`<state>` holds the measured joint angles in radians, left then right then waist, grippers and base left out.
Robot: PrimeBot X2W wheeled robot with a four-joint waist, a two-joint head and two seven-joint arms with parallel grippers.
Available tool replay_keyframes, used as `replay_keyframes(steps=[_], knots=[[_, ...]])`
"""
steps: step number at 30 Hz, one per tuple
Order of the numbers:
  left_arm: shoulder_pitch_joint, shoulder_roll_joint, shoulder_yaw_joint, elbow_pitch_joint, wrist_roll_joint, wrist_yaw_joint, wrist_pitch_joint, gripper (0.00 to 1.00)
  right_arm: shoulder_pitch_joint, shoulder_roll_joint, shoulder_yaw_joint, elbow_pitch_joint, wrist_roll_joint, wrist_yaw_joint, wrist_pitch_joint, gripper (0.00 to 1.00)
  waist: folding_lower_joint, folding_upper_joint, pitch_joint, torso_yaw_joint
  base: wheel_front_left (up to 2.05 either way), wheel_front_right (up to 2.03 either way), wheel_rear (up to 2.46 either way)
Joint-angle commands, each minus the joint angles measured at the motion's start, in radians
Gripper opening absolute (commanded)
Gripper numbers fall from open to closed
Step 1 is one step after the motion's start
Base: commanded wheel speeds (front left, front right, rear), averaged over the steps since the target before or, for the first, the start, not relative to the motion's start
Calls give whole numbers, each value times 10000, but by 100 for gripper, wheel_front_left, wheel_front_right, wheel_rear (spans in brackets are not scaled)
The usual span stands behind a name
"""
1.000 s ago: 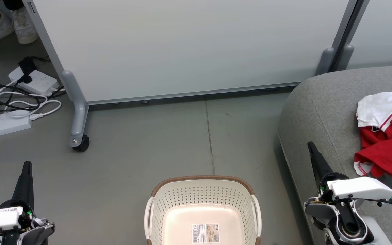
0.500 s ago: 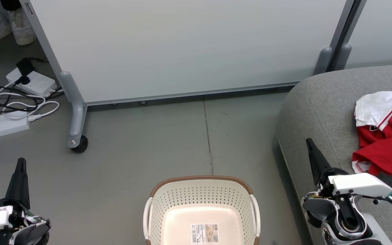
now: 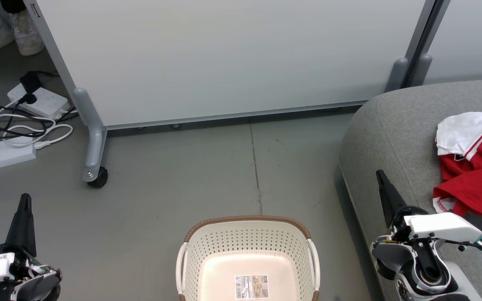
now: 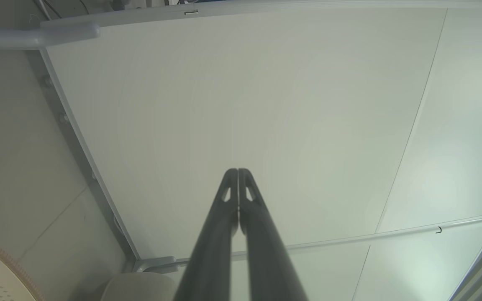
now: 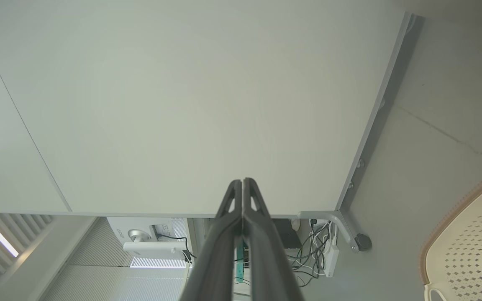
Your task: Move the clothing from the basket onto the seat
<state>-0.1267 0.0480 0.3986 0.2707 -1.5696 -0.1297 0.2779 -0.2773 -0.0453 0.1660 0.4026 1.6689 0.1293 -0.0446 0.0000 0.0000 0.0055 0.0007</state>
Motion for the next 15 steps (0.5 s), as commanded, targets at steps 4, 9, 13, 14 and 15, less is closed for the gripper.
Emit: replay_keyframes(steps=[4,9,13,14,15], knots=[[-120,22,26,8,-60,-36,16,0,-73,-91,-22,17,27,25,-47,0,0,0,0,0,0,0,0],[-120,22,26,6,-60,-36,16,0,-73,-91,-21,17,27,25,-47,0,0,0,0,0,0,0,0],[-120,22,26,6,-60,-36,16,0,-73,-91,-21,17,27,25,-47,0,0,0,0,0,0,0,0],[-120,22,26,6,-60,-36,16,0,-73,-91,-21,17,27,25,-47,0,0,0,0,0,0,0,0],[-120,22,26,6,-60,-36,16,0,-73,-91,-21,17,28,25,-47,0,0,0,0,0,0,0,0]])
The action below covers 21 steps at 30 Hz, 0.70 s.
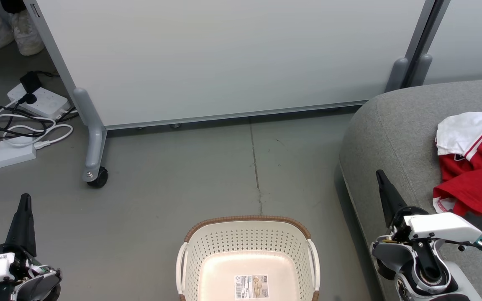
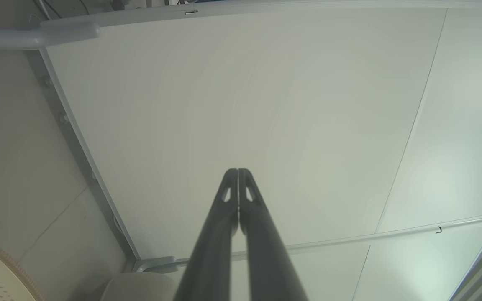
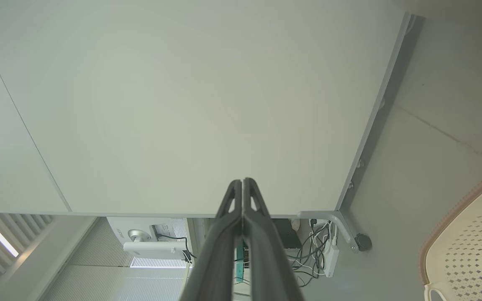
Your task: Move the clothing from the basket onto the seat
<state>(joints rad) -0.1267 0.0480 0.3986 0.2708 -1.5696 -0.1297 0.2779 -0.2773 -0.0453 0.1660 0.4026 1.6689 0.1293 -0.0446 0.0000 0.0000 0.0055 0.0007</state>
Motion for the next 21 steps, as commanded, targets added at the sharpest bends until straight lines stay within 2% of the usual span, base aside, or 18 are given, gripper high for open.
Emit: replay_keyframes(steps=[1,21], knots=[[-120,22,26,4,-60,-36,16,0,-73,-91,-21,17,28,25,-47,0,0,0,0,0,0,0,0],[-120,21,26,2,-60,-36,16,0,-73,-91,-21,17,28,25,-47,0,0,0,0,0,0,0,0]])
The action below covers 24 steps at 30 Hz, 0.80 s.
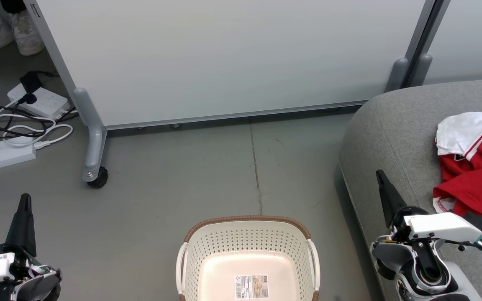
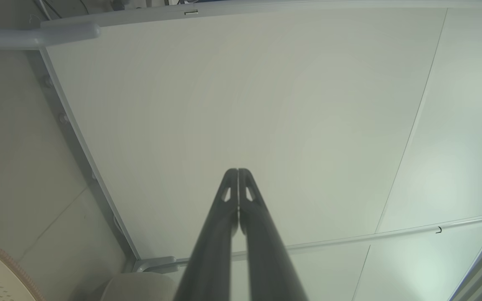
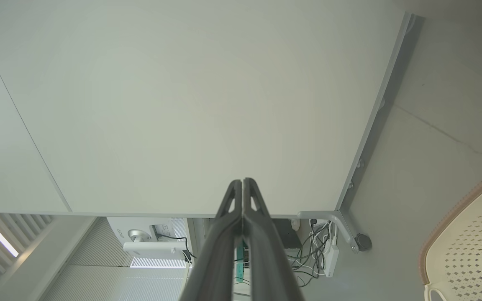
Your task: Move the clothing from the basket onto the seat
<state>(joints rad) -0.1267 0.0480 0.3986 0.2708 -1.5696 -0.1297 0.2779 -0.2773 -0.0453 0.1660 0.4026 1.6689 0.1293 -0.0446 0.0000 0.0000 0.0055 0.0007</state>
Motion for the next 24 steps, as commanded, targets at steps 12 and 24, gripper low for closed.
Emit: replay_keyframes(steps=[12,24], knots=[[-120,21,26,2,-60,-36,16,0,-73,-92,-21,17,28,25,-48,0,0,0,0,0,0,0,0],[-120,21,26,1,-59,-36,16,0,-73,-92,-20,17,28,25,-48,0,0,0,0,0,0,0,0]])
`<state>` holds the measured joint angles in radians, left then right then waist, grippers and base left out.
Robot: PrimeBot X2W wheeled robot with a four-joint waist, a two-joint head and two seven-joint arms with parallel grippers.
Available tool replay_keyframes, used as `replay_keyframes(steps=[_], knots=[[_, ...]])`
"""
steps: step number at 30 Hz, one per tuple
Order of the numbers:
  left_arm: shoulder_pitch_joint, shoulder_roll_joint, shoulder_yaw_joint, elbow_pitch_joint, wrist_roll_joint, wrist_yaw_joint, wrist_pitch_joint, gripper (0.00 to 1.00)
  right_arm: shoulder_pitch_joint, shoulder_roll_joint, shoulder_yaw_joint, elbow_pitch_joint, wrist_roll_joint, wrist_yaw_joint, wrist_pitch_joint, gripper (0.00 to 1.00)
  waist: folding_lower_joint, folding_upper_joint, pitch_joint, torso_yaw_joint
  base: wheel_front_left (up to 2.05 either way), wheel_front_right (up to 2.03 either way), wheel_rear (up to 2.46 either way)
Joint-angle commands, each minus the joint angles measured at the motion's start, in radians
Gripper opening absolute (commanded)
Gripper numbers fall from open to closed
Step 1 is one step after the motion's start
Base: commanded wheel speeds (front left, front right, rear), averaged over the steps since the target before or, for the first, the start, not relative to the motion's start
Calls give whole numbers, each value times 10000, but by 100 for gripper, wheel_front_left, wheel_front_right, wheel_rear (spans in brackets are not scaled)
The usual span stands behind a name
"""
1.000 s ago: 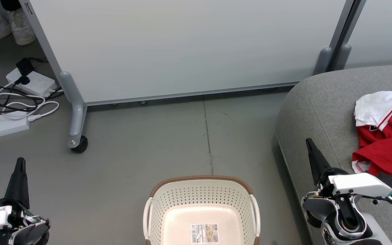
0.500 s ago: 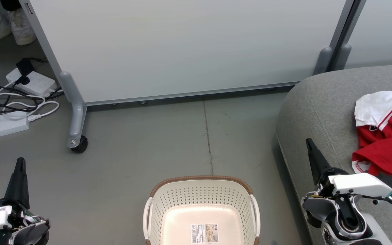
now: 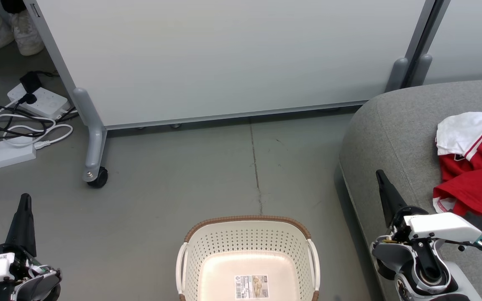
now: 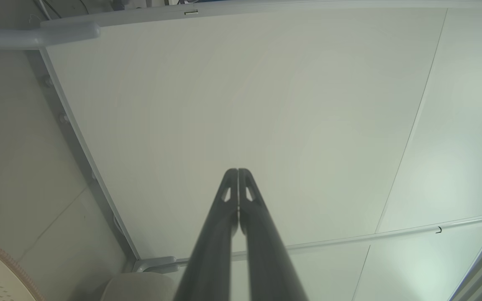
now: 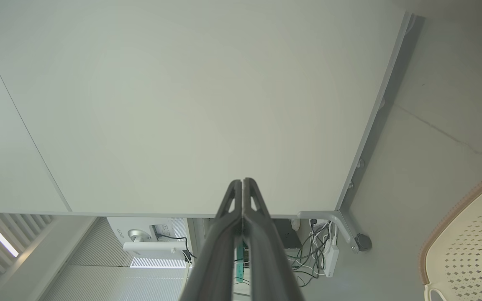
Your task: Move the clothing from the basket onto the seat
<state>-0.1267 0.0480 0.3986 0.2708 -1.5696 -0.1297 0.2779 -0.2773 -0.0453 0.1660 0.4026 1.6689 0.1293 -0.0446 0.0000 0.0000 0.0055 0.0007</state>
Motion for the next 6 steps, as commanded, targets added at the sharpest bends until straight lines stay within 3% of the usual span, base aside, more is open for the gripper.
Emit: replay_keyframes(steps=[1,6], knots=[[-120,21,26,1,-59,-36,16,0,-73,-92,-20,17,28,25,-48,0,0,0,0,0,0,0,0],[-120,23,26,1,-59,-36,16,0,-73,-92,-20,17,28,25,-48,0,0,0,0,0,0,0,0]])
